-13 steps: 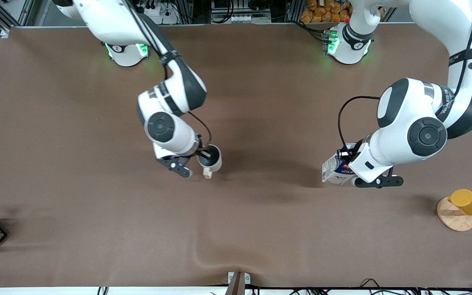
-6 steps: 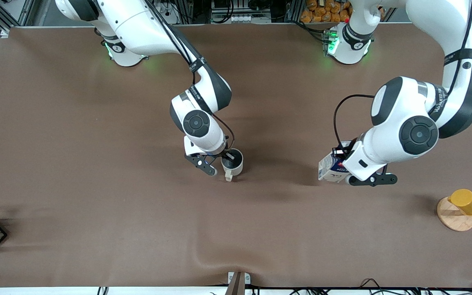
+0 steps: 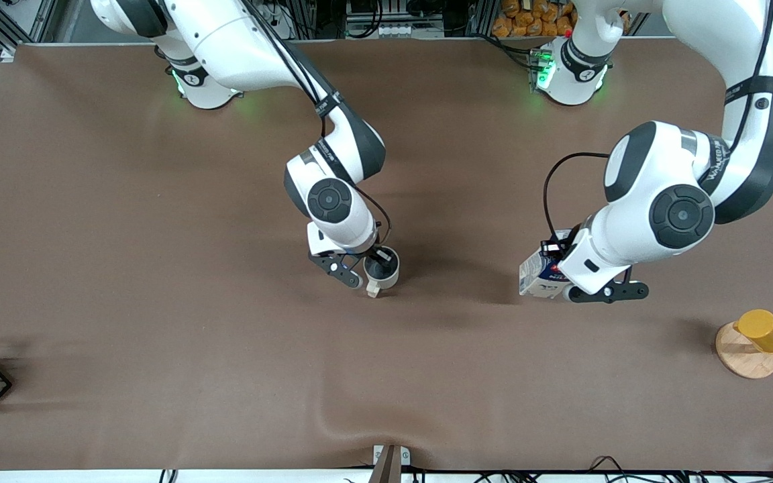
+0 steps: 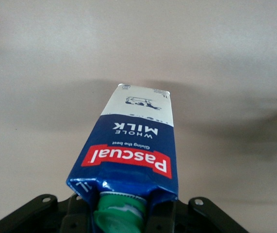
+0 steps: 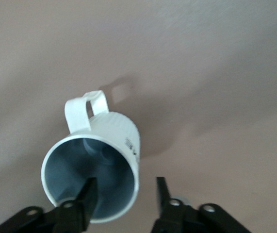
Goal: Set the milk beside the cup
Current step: 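Carry the mug with the right gripper toward the milk carton and set it down, then release the mug and withdraw the right gripper while the left gripper lifts the carton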
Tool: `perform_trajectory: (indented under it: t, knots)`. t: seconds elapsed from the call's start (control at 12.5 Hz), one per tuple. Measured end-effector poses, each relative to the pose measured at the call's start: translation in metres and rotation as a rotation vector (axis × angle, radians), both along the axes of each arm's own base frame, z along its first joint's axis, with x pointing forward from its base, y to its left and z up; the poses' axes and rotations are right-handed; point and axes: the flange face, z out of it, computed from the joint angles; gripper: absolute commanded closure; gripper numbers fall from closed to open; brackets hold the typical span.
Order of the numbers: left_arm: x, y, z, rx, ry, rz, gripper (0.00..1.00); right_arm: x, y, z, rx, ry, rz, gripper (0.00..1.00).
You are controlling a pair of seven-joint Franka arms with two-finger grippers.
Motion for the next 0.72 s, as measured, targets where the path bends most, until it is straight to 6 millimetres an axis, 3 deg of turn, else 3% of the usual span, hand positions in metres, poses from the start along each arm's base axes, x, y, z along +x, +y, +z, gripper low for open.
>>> perform_trajectory:
  t: [0.16,0.32,0.56,0.72]
  knots:
    - [-0.008,-0.021,0.001,0.008,-0.001,0.014,1.00,0.027,-0.035,0.039,-0.031,0.069,-0.012,0.00]
    - [-0.022,-0.054,0.001,0.026,0.006,0.037,1.00,0.056,-0.092,0.082,-0.025,0.086,0.045,0.00]
    - [-0.066,-0.134,0.002,0.066,0.020,0.054,1.00,0.088,-0.210,0.137,0.019,0.091,0.218,0.00]
    - [-0.108,-0.192,0.007,0.080,0.034,0.052,1.00,0.099,-0.277,0.148,0.043,0.109,0.261,0.00]
